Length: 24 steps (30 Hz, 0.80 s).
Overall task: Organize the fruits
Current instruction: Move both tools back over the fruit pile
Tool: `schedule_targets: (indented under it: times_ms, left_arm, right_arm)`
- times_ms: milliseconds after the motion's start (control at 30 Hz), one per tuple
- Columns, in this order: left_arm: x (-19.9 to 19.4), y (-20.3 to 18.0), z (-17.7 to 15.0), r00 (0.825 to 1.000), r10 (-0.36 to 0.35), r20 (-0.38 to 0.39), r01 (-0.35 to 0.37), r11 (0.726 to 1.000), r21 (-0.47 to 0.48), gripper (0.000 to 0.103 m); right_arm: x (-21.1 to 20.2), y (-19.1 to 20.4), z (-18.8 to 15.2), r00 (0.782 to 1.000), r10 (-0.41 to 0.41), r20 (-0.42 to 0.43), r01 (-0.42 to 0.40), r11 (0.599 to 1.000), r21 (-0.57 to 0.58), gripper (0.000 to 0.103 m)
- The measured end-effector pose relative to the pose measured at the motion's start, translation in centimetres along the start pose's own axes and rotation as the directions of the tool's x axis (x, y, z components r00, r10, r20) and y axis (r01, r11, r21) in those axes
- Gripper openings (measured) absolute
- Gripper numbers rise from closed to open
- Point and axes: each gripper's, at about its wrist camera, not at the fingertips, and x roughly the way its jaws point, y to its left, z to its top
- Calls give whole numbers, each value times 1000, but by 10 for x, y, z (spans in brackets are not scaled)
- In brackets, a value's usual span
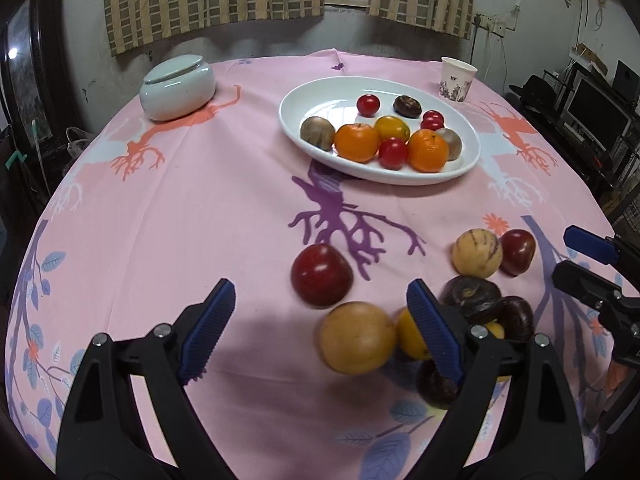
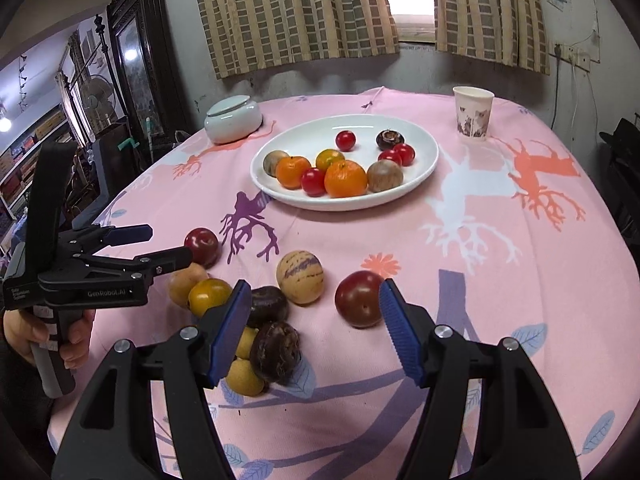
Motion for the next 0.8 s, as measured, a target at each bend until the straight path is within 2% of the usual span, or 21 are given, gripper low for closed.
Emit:
schedule_targets:
  times_ms: [133,200,300,467,600,733,800]
  left_arm:
    - [2,10,-2,1000,-8,-21,8,1000,-2,89]
    - [0,13,-5,1000,24,-11,-24,1000,-10,89]
    - [9,15,-8,998,22,-63,-22,1000,-3,91]
    - [2,14,-14,996,-35,-80,36,999,18,91]
    - [-6,6,-21,992,-101,-75,107,991,84,91]
    - [0,2,-24,996,-49,-78,57,992,110,90]
    - [3,2,-25,995,-63,-80,72,991,110,89]
  right_arm:
    - [-4,0,-1,1000,-23,12,24,999,-27,67]
    - [-16,1,1,996,-31,89,33,999,-21,67]
    - [-23,-5,2,990,-59,129,59,998,-2,67]
    - [-9,-9,2,996,-62,64,62,998,6,67]
    - [-8,-4,1,998,-40,52,41,999,-7,67]
    - [-10,-2,1,998,-22,54,23,1000,-13,67]
    - [-9,0,1,999,-22,49,23,1000,-21,67]
